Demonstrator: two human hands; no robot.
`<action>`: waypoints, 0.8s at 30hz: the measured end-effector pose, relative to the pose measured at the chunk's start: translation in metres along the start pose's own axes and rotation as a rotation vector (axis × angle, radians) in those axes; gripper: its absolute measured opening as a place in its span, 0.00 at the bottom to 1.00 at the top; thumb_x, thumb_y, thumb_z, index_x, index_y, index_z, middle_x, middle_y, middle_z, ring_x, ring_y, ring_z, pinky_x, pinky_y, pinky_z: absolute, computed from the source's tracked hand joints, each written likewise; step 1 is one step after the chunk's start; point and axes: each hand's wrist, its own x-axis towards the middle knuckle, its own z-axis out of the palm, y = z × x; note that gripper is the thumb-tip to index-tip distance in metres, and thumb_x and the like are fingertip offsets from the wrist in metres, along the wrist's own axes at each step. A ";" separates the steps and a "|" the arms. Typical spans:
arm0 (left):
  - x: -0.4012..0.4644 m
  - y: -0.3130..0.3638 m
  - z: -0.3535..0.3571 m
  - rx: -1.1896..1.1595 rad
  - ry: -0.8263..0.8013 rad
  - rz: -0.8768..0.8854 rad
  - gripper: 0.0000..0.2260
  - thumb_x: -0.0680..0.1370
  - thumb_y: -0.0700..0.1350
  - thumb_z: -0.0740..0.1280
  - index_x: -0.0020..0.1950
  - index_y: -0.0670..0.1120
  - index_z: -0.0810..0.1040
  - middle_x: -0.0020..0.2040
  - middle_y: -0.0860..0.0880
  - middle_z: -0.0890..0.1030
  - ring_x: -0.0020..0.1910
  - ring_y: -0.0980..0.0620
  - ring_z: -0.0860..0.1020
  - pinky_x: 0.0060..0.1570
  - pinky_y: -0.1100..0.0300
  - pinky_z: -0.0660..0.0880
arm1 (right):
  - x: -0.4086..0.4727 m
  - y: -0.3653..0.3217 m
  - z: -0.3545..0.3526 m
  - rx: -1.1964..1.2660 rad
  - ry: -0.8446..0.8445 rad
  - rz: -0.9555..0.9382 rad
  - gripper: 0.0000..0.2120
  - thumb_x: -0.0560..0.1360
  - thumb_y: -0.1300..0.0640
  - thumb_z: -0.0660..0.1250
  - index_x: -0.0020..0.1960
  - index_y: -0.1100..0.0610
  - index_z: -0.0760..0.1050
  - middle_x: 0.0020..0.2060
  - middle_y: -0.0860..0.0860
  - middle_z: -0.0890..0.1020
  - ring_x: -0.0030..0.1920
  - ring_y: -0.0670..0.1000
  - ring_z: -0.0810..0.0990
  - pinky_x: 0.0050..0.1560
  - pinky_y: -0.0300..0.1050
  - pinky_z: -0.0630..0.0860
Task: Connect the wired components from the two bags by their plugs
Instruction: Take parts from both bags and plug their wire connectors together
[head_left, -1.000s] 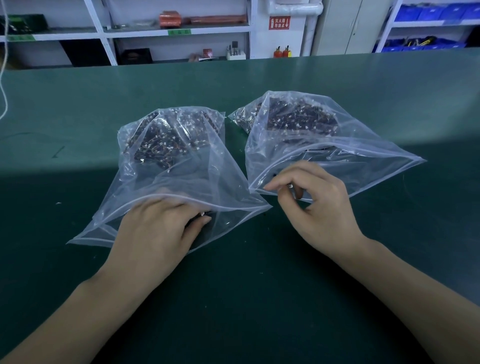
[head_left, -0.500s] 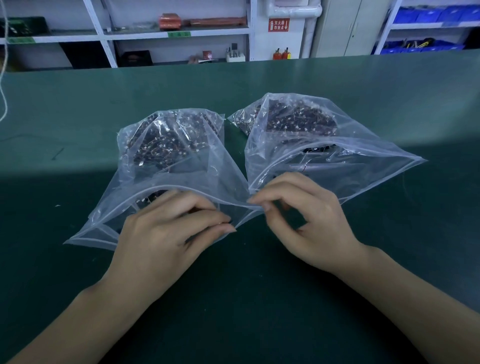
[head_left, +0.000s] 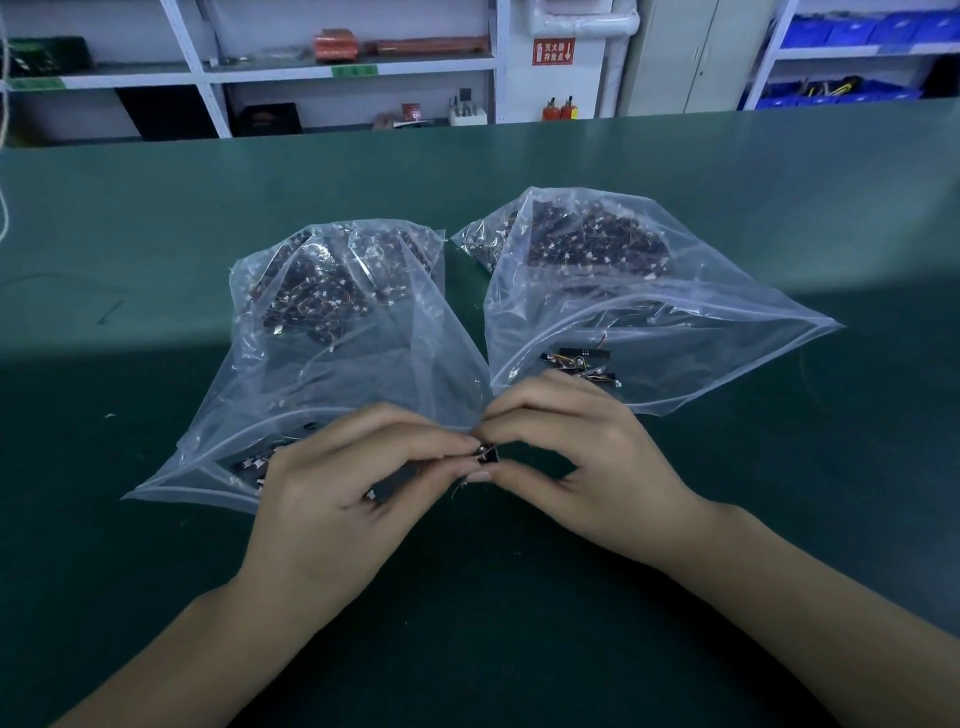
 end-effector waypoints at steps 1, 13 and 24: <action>0.000 -0.001 0.000 0.005 0.000 -0.005 0.06 0.78 0.42 0.78 0.54 0.44 0.88 0.50 0.54 0.87 0.48 0.58 0.86 0.49 0.66 0.79 | 0.000 0.000 0.000 -0.001 0.014 0.003 0.09 0.79 0.53 0.77 0.52 0.58 0.87 0.48 0.48 0.85 0.48 0.40 0.75 0.54 0.44 0.75; 0.000 -0.004 -0.001 0.098 -0.031 0.013 0.05 0.82 0.45 0.75 0.55 0.47 0.89 0.51 0.53 0.84 0.45 0.50 0.83 0.41 0.56 0.77 | -0.001 -0.001 -0.001 -0.002 -0.019 0.044 0.08 0.78 0.54 0.78 0.48 0.58 0.85 0.43 0.47 0.83 0.44 0.40 0.72 0.51 0.39 0.71; 0.000 0.000 -0.005 0.091 0.034 0.047 0.04 0.82 0.43 0.74 0.53 0.45 0.88 0.49 0.52 0.84 0.45 0.50 0.82 0.44 0.58 0.76 | -0.002 -0.003 -0.002 0.000 -0.062 0.087 0.08 0.77 0.56 0.78 0.54 0.55 0.83 0.47 0.42 0.83 0.43 0.41 0.72 0.49 0.44 0.76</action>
